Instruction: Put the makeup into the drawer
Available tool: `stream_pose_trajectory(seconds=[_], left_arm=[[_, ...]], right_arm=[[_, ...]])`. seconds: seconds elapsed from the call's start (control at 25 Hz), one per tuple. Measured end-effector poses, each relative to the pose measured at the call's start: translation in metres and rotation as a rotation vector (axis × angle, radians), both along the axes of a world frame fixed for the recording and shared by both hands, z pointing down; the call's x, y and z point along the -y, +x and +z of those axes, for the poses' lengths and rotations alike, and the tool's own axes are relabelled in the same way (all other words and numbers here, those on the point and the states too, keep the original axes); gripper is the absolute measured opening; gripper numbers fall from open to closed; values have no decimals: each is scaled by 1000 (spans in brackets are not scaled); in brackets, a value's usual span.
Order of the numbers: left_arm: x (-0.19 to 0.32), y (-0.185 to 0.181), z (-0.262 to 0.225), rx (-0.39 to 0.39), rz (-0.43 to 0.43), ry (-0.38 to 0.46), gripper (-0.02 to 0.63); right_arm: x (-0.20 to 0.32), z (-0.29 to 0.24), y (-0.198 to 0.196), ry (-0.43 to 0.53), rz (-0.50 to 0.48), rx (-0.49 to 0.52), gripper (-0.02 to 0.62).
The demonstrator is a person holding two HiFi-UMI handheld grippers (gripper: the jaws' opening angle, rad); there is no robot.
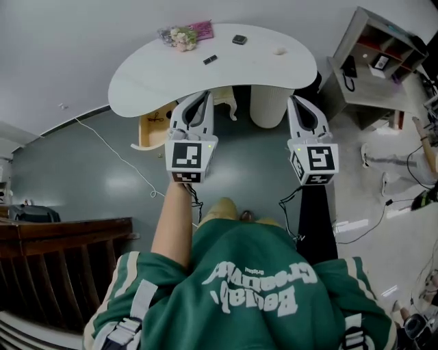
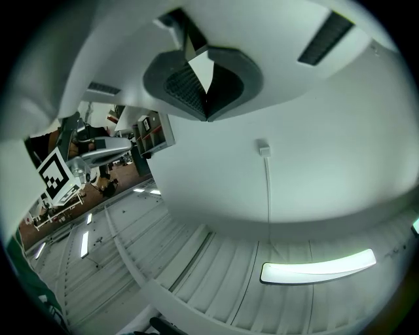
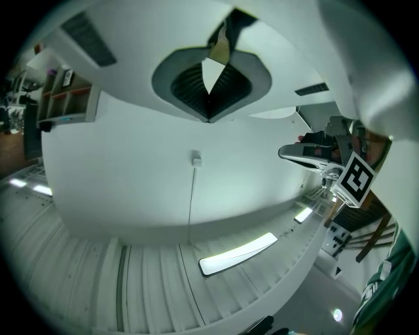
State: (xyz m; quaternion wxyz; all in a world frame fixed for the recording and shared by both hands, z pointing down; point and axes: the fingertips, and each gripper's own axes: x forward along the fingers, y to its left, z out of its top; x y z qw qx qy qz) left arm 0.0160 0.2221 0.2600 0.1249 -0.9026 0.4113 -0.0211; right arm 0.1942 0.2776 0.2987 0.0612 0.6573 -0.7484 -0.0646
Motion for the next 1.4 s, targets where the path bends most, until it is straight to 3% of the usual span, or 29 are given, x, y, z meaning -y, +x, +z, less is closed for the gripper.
stream_pose_trajectory(seconds=[0.36, 0.72, 1.08, 1.4], left_arm=[[44, 3, 4, 16, -2, 11, 17], [158, 30, -6, -7, 55, 27, 17], [277, 33, -21, -11, 95, 39, 17], [328, 33, -5, -29, 113, 1, 17]], right_arm=[[41, 6, 3, 18, 0, -3, 9], [143, -7, 32, 34, 77, -14, 9], [256, -23, 35, 47, 127, -21, 9], [306, -20, 27, 40, 117, -52, 11]])
